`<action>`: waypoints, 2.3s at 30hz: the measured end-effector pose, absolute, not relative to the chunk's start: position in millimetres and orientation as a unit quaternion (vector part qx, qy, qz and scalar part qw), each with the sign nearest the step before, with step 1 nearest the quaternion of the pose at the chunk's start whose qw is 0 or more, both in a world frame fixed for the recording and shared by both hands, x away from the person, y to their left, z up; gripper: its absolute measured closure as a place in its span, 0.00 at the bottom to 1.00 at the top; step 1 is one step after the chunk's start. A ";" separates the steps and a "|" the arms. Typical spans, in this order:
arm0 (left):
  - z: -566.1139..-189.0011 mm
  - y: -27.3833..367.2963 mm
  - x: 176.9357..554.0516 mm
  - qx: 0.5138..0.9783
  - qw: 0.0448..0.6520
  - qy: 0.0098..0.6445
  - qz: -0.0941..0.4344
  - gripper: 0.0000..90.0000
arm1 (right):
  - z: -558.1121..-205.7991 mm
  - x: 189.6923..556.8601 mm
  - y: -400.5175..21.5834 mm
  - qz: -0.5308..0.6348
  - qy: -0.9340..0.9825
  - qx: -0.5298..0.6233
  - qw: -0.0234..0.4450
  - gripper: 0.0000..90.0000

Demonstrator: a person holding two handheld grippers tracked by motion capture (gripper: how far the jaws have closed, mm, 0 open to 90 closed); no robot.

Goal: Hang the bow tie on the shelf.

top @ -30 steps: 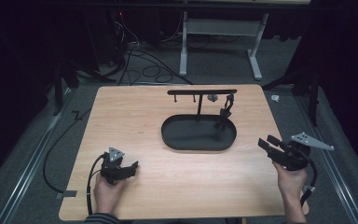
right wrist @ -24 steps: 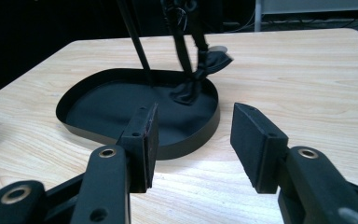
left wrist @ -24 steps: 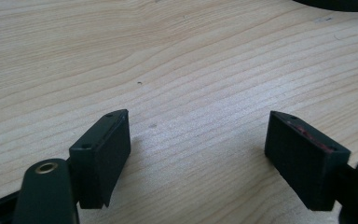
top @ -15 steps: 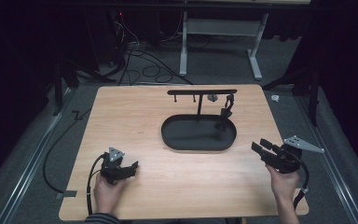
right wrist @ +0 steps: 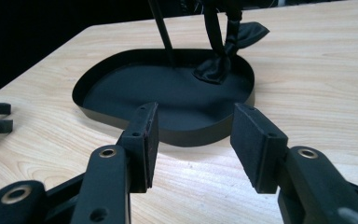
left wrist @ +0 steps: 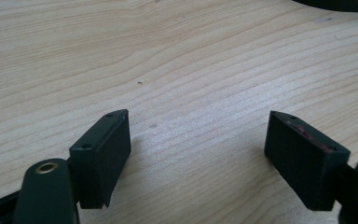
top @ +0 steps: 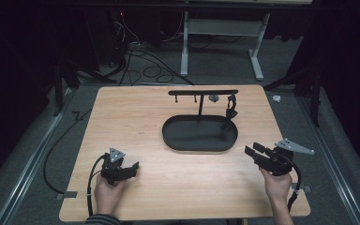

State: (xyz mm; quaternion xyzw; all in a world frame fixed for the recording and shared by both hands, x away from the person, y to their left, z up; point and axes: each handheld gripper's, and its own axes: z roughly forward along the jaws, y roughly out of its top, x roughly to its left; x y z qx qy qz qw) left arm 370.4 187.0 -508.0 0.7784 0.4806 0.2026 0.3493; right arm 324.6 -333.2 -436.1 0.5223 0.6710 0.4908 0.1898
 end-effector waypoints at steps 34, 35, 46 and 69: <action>-508.0 187.0 370.4 0.779 0.349 0.480 0.203 0.26 | -465.9 335.1 -311.0 0.456 0.698 0.523 0.176 0.59; -508.0 187.0 370.4 0.779 0.349 0.480 0.203 0.26 | -466.6 335.3 -310.5 0.455 0.699 0.523 0.175 0.59; -508.0 187.0 370.4 0.779 0.349 0.480 0.203 0.26 | -474.5 338.5 -303.3 0.435 0.711 0.523 0.179 0.59; -508.0 187.0 370.4 0.779 0.349 0.480 0.203 0.25 | -492.1 343.2 -289.6 0.366 0.746 0.514 0.215 0.58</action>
